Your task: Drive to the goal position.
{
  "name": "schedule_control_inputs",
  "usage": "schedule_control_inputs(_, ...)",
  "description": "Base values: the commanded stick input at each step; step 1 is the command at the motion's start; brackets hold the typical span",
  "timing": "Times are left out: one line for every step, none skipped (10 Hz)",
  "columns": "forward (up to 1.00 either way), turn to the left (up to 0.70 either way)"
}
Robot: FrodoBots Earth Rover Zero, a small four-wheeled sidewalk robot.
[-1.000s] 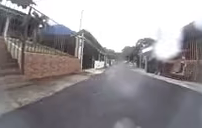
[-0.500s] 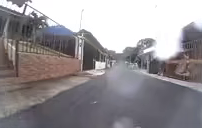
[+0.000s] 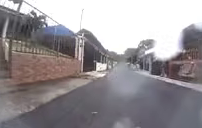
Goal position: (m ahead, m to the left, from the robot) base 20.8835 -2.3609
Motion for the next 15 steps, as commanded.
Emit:
schedule_control_inputs(0.70,-0.35)
schedule_control_inputs(0.70,-0.35)
schedule_control_inputs(0.70,-0.35)
schedule_control_inputs(0.70,-0.35)
schedule_control_inputs(0.70,-0.35)
schedule_control_inputs(0.70,-0.35)
schedule_control_inputs(0.70,-0.35)
schedule_control_inputs(0.70,-0.35)
schedule_control_inputs(0.70,-0.25)
schedule_control_inputs(0.70,0.00)
schedule_control_inputs(0.70,0.00)
schedule_control_inputs(0.70,0.00)
schedule_control_inputs(0.70,0.00)
schedule_control_inputs(0.70,0.00)
schedule_control_inputs(0.70,0.00)
